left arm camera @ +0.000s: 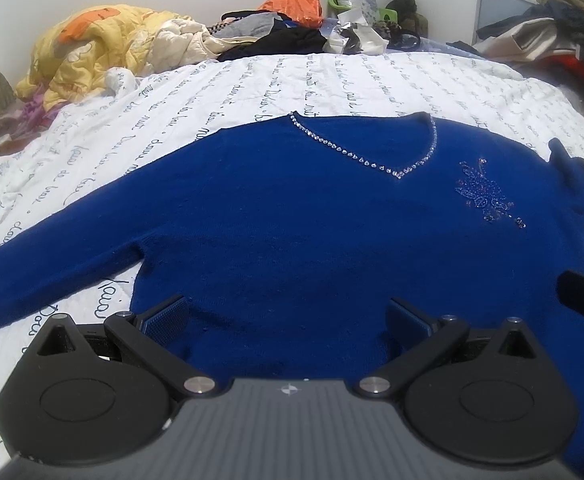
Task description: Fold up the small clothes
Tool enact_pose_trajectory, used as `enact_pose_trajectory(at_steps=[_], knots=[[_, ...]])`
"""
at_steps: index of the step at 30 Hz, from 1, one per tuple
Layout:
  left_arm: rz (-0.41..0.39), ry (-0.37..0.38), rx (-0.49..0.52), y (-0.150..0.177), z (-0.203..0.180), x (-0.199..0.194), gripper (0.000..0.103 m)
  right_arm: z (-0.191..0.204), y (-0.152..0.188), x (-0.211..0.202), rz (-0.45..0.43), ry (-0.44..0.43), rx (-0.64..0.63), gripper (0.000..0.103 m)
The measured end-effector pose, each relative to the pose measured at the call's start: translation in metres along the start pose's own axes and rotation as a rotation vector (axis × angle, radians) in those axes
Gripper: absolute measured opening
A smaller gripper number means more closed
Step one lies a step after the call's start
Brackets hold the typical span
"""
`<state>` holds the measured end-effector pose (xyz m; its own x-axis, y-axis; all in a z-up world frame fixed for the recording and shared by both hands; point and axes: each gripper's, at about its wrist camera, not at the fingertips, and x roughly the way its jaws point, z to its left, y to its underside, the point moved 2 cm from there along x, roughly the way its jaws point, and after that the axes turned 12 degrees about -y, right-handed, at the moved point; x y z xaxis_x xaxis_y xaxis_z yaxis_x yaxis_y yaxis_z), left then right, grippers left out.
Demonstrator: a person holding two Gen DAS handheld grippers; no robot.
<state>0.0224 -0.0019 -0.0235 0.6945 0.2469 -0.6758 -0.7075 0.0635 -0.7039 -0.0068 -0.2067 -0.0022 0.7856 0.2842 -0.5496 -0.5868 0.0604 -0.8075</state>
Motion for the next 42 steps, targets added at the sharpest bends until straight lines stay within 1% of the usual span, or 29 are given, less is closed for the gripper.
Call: enact_pose_trajectory(at_steps=[3,11,22,27,35,42], knots=[[0.004,0.003,-0.002,0.0001,0.0004,0.0007,0.103,-0.0016,0.0009,-0.0009,-0.01,-0.006,0.003,0.103],[0.005,0.002,-0.003,0.0006,0.0005,0.0012,0.103,-0.0016,0.0029,0.0045,0.013,0.023,0.001,0.103],[0.01,-0.004,-0.006,0.0014,0.0003,0.0025,0.103,-0.0011,0.0039,0.004,0.013,0.033,-0.014,0.103],[0.017,-0.004,-0.006,0.0011,0.0009,0.0026,0.103,-0.0013,0.0041,0.0039,0.013,0.01,-0.011,0.103],[0.02,-0.006,-0.004,0.0011,0.0014,0.0035,0.103,-0.0037,0.0052,0.0034,0.006,0.011,-0.003,0.103],[0.026,-0.006,-0.002,0.0015,0.0009,0.0049,0.103,-0.0054,0.006,0.0058,0.018,0.013,0.002,0.103]])
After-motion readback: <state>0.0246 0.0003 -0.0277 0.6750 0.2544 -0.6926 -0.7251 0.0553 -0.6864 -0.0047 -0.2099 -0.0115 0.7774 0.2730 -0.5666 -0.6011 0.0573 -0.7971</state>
